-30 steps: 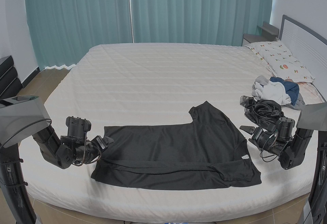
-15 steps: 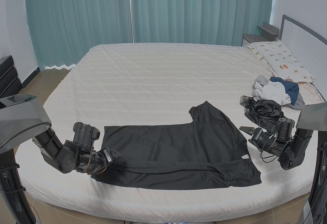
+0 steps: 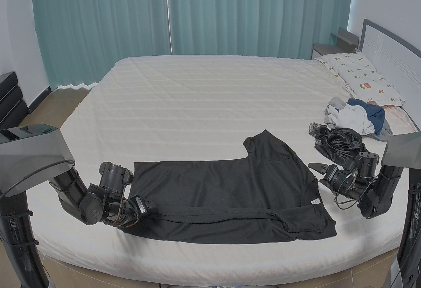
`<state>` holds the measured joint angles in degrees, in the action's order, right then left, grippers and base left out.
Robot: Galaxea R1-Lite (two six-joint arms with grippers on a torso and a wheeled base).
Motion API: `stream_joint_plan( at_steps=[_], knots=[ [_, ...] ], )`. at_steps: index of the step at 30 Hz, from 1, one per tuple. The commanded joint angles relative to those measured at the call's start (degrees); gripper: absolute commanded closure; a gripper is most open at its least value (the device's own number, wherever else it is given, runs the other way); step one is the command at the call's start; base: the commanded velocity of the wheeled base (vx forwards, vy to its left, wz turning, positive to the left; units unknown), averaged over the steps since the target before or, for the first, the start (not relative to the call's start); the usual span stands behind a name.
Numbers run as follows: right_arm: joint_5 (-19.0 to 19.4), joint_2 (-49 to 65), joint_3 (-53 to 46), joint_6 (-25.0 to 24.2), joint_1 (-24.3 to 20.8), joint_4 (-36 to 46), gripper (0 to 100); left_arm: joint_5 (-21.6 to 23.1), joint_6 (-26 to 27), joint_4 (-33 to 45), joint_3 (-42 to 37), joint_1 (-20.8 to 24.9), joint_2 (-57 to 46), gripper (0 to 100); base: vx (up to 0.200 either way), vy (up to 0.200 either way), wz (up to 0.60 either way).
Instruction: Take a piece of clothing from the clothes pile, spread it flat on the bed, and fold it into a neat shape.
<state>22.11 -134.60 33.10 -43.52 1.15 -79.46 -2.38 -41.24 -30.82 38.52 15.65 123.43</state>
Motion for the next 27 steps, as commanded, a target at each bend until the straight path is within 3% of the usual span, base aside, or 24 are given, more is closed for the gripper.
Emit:
stream_joint_plan(
  at_steps=[1, 14, 27],
  knots=[
    [0.0, -0.1, -0.1, 0.0, -0.3, 0.0, 0, -1.3, 0.3, -0.1, 1.1, -0.4, 2.7, 100, 0.0, 0.0, 0.0],
    [0.0, -0.1, -0.5, 0.1, -1.1, -0.1, 0, -3.7, -1.2, -1.4, 3.7, -2.6, 1.2, 100, 0.0, 0.0, 0.0],
    [0.0, -0.1, -1.7, 1.2, -2.5, -0.1, 0, -2.5, -5.0, -2.5, 6.7, -5.9, 2.7, 100, 0.0, 0.0, 0.0]
  ],
)
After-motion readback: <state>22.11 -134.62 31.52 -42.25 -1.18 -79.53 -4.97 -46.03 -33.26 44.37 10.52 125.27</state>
